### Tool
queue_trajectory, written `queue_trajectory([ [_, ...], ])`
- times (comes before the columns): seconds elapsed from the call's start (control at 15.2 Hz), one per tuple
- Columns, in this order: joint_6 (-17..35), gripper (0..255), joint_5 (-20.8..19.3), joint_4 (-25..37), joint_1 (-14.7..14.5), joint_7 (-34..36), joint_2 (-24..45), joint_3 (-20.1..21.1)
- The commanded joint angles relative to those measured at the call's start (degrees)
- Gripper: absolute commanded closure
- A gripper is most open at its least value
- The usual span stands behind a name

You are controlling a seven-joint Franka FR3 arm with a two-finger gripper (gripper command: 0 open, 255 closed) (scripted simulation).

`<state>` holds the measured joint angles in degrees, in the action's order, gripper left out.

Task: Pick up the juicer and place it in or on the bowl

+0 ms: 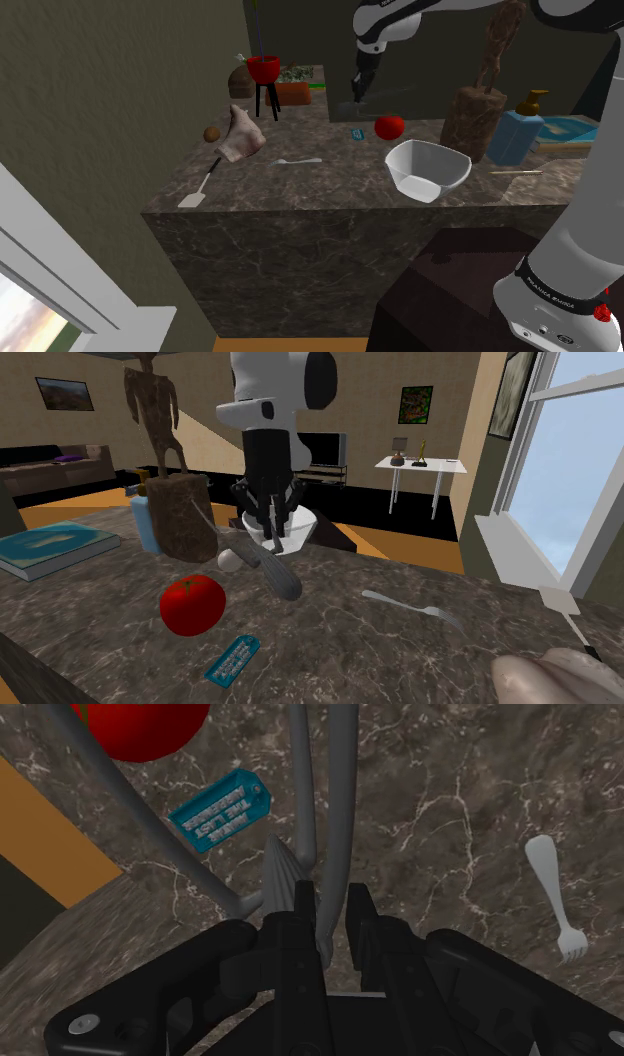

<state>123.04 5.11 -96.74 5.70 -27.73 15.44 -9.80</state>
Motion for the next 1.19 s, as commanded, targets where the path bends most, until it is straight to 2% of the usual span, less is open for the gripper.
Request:
queue_trajectory([
  [0.0, -1.5, 255, -0.1, 1.1, 0.0, 0.1, -0.4, 0.0],
  [0.59, -7.6, 255, -0.5, 6.4, 0.0, 0.5, -1.2, -0.2],
  [1.12, -3.4, 255, -4.5, -16.8, -1.7, 3.4, -20.7, 0.3],
])
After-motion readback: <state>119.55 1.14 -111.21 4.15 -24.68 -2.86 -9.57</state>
